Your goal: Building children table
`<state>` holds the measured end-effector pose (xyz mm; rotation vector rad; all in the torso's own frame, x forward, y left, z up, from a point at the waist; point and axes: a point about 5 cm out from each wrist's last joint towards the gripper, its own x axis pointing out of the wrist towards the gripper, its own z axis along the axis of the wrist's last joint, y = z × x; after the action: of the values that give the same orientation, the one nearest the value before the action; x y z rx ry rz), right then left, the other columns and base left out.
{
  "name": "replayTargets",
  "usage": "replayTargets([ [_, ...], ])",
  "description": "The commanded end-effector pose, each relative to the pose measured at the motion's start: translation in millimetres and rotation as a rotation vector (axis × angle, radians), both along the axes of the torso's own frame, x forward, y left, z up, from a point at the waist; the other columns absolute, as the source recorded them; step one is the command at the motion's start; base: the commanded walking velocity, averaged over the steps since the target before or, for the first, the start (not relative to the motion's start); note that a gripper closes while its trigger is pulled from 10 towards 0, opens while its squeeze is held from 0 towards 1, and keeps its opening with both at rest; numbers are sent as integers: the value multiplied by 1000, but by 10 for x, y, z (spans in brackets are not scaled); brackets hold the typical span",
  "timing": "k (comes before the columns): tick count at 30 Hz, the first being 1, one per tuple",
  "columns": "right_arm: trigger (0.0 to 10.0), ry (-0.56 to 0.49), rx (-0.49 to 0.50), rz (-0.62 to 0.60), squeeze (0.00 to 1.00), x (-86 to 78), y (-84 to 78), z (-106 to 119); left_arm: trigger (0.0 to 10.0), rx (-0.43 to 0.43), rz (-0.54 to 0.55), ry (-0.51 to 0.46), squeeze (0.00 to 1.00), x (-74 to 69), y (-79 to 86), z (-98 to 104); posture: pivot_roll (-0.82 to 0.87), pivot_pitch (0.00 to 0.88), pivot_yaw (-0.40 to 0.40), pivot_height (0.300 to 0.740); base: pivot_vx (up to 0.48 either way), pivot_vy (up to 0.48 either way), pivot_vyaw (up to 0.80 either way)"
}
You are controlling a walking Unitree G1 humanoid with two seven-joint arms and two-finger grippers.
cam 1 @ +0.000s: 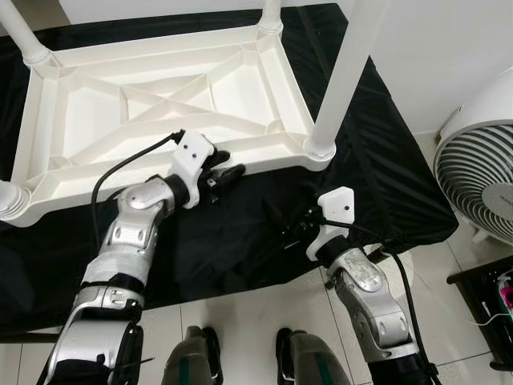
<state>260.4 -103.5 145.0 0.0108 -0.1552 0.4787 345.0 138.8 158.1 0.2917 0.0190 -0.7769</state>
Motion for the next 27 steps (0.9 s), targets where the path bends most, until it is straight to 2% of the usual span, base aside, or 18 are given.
replayTargets([
  [1, 10000, 7, 4, -9, 0, 10, -14, -36, 10000, 47, 240, 65, 0, -18, 331, -226, -37, 99, 45, 740, 0, 0, 0],
  [6, 10000, -5, 0, -16, 0, 64, -44, -38, 10000, 111, 190, 25, 0, -52, 363, -164, -29, 84, 44, 740, 0, 0, 0],
  [8, 10000, -11, -3, -15, 0, 84, -52, -35, 10000, 140, 168, 29, 0, -56, 368, -162, -23, 78, 44, 740, 0, 0, 0],
  [9, 10000, -21, -8, -17, 0, 121, -70, -26, 10000, 187, 151, 49, 0, -50, 379, -172, -21, 69, 44, 740, 0, 0, 0],
  [11, 10000, -25, -8, -18, 0, 135, -76, -21, 10000, 197, 150, 63, 0, -47, 383, -183, -21, 69, 44, 740, 0, 0, 0],
  [12, 10000, -30, -8, -22, 0, 155, -83, -14, 10000, 209, 172, 75, 1000, -28, 393, -195, -19, 63, 44, 740, 0, 0, 0],
  [17, 10000, -40, -6, -29, 0, 189, -86, -4, 10000, 222, 237, 83, 1000, 20, 415, -199, -21, 59, 45, 740, 0, 0, 0],
  [18, 10000, -43, -4, -30, 0, 197, -79, -1, 10000, 234, 248, 81, 0, 31, 414, -200, -18, 52, 43, 740, 0, 0, 0],
  [23, 10000, -49, -2, -27, 0, 212, -66, -6, 10000, 291, 266, 53, 0, 47, 408, -195, -17, 49, 44, 740, 0, 0, 0],
  [26, 10000, -56, -1, -28, 0, 233, -69, 3, 10000, 282, 291, 41, 0, 66, 405, -171, -17, 46, 42, 740, 0, 0, 0],
  [27, 10000, -60, 0, -29, 0, 244, -72, 10, 5176, 269, 306, 40, 0, 78, 396, -159, -16, 44, 41, 740, 0, 0, 0],
])
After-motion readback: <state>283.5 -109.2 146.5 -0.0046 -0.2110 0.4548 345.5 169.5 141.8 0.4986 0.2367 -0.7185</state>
